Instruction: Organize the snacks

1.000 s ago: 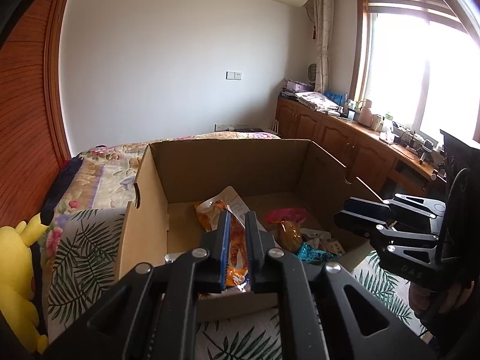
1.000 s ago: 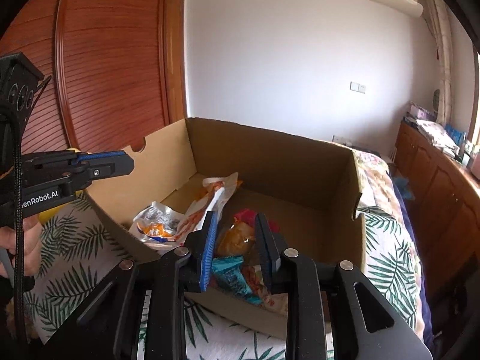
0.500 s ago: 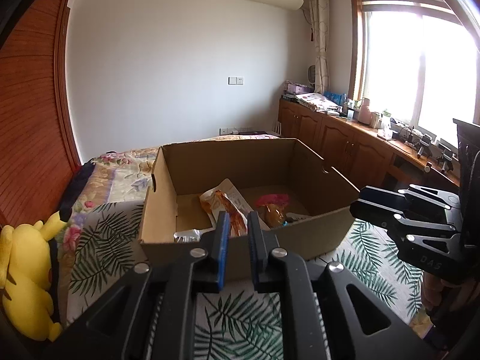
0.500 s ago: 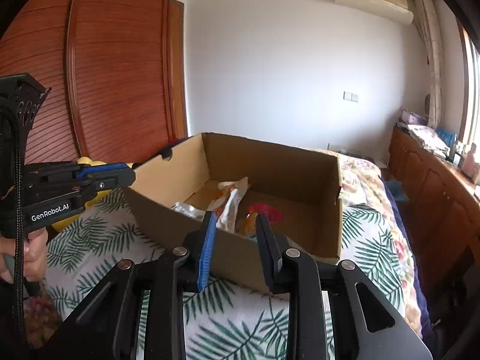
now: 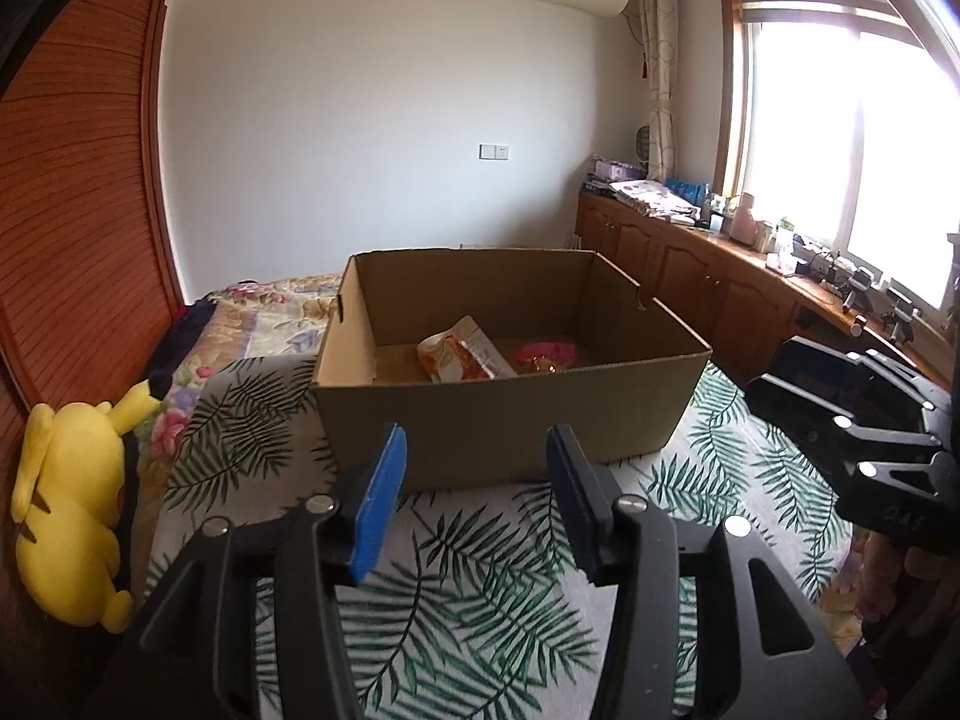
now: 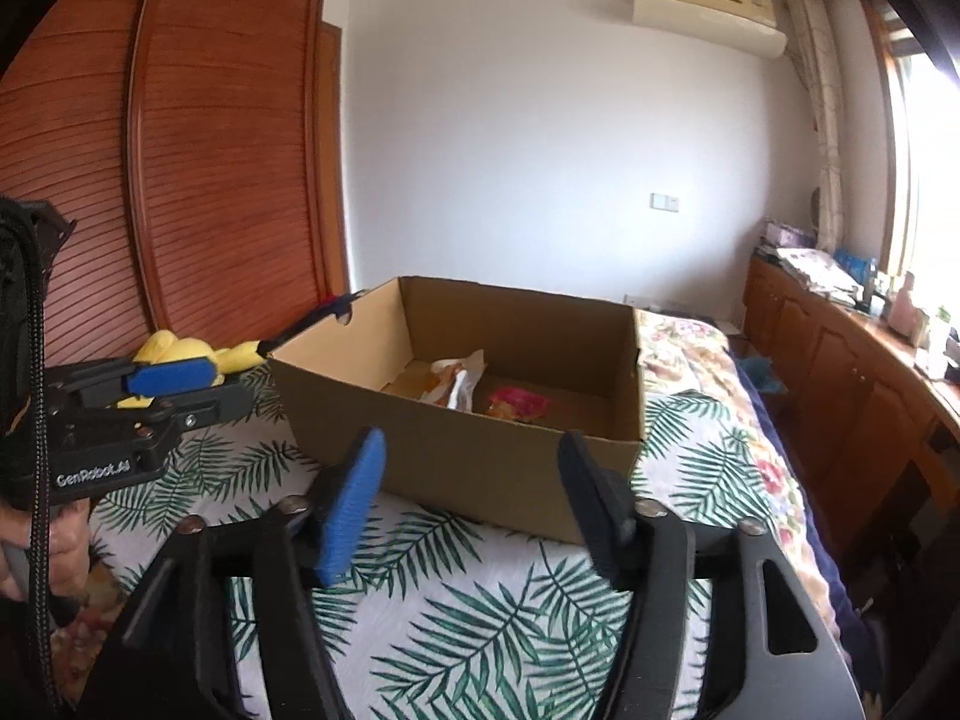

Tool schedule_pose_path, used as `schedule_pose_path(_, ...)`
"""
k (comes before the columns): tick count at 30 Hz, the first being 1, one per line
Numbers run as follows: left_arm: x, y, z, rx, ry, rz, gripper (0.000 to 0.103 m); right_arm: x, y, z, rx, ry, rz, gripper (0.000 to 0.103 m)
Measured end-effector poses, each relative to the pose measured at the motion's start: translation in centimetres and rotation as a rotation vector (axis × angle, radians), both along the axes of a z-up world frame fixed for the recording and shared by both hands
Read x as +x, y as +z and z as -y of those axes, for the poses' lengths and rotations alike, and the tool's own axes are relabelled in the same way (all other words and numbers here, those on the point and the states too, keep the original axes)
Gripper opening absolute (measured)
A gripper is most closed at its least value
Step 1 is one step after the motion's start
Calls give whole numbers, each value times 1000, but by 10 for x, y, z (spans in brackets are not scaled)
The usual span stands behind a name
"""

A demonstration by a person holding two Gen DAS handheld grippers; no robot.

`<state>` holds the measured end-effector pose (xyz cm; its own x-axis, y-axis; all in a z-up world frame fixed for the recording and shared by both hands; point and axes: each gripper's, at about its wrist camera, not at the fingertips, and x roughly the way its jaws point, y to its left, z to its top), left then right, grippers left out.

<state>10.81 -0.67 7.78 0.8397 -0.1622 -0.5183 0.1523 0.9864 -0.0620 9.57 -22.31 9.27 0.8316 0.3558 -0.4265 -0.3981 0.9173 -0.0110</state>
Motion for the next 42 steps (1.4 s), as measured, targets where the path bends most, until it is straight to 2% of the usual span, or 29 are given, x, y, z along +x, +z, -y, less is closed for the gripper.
schedule_pose_path(4, -17, 3, 1, 27, 31, 31, 55, -14, 3, 1, -3, -27, 23, 79)
schedule_pose_path(6, -25, 5, 2, 34, 43, 45, 73, -20, 4, 1, -1, -30, 32, 85)
schedule_pose_path(9, -36, 9, 0, 33, 59, 72, 78, -29, 5, 3, 6, -32, 42, 90)
schedule_pose_path(12, -45, 11, 1, 44, 69, 80, 88, -35, 4, 4, 5, -50, 43, 95)
schedule_pose_path(14, -51, 11, 2, 57, 80, 86, 92, -39, 4, 5, 6, -65, 48, 102)
schedule_pose_path(17, -55, 10, 5, 70, 88, 84, 96, -43, 3, 7, 18, -77, 56, 102)
schedule_pose_path(21, -61, 6, 6, 46, 92, 85, 97, -48, 0, 8, 22, -92, 57, 102)
schedule_pose_path(29, -76, -7, 11, 71, 139, 114, 97, -64, -8, 15, 46, -123, 46, 103)
schedule_pose_path(33, -80, -14, 8, 46, 143, 107, 97, -73, -14, 21, 46, -144, 59, 103)
schedule_pose_path(42, -83, -27, 8, 46, 153, 86, 97, -82, -24, 32, 59, -158, 49, 103)
